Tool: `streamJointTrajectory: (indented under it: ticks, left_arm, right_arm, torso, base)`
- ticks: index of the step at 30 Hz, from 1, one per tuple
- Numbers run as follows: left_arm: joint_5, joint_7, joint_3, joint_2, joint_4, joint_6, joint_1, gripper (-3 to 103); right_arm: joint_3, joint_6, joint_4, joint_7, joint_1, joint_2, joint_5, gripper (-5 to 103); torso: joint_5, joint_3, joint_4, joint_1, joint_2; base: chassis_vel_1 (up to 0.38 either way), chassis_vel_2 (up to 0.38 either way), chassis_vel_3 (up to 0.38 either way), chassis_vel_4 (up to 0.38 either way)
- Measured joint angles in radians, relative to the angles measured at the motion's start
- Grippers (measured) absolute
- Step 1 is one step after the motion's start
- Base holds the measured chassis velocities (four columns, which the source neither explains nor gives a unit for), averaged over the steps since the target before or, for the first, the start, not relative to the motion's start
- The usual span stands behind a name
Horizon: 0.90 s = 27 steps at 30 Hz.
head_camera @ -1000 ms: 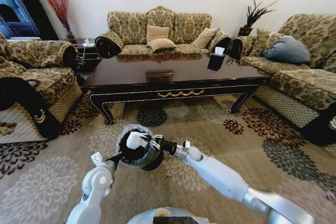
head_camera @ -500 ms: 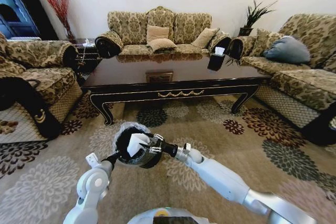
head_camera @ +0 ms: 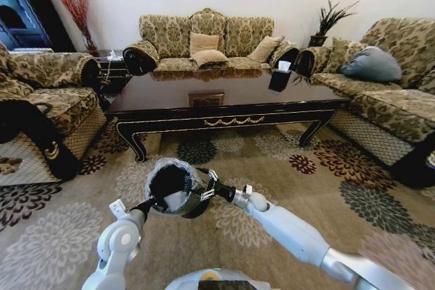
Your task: Move to the front of the table and pick up the trash from the floor, then place it into the trash bin.
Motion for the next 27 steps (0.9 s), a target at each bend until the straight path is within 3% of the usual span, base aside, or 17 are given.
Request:
streamJointTrajectory:
  ticks: [3, 4, 9, 15, 19, 24, 27]
  left_arm:
    - [-0.042, -0.004, -0.055, 0.032, -0.023, 0.004, -0.011, 2]
    - [-0.042, -0.004, -0.055, 0.032, -0.023, 0.004, -0.011, 2]
    - [-0.165, -0.050, -0.163, 0.118, -0.095, 0.023, -0.039, 2]
    - [-0.226, -0.063, -0.240, 0.156, -0.123, 0.026, -0.034, 2]
    - [-0.266, -0.067, -0.304, 0.176, -0.137, 0.023, -0.033, 2]
    - [-0.286, -0.068, -0.337, 0.191, -0.145, 0.023, -0.029, 2]
    - [-0.293, -0.069, -0.353, 0.200, -0.154, 0.023, -0.016, 2]
  right_arm:
    - [0.021, -0.040, 0.005, 0.147, -0.012, -0.001, -0.049, 100]
    - [0.021, -0.040, 0.005, 0.147, -0.012, -0.001, -0.049, 100]
    - [0.034, -0.159, 0.003, 0.464, -0.027, 0.004, -0.072, 100]
    - [0.018, -0.222, -0.022, 0.591, -0.031, 0.019, -0.025, 100]
    - [-0.053, -0.298, -0.061, 0.691, -0.032, 0.043, 0.006, 100]
    - [-0.121, -0.342, -0.113, 0.713, -0.032, 0.077, 0.022, 100]
    - [-0.187, -0.367, -0.179, 0.720, -0.020, 0.134, 0.025, 100]
  torso:
    - [0.0000, 0.000, 0.0002, 0.000, 0.000]
    - [0.0000, 0.000, 0.0002, 0.000, 0.000]
    - [0.0002, 0.000, -0.0002, 0.000, 0.000]
    - [0.0000, 0.000, 0.0000, 0.000, 0.000]
    - [0.0000, 0.000, 0.0001, 0.000, 0.000]
    - [-0.0001, 0.000, -0.0001, 0.000, 0.000]
    - [0.0001, 0.000, 0.0000, 0.000, 0.000]
  base:
    - [0.000, 0.000, 0.000, 0.000]
    - [0.000, 0.000, 0.000, 0.000]
    - [0.000, 0.000, 0.000, 0.000]
    - [0.000, 0.000, 0.000, 0.000]
    - [0.000, 0.000, 0.000, 0.000]
    - [0.000, 0.000, 0.000, 0.000]
    - [0.000, 0.000, 0.000, 0.000]
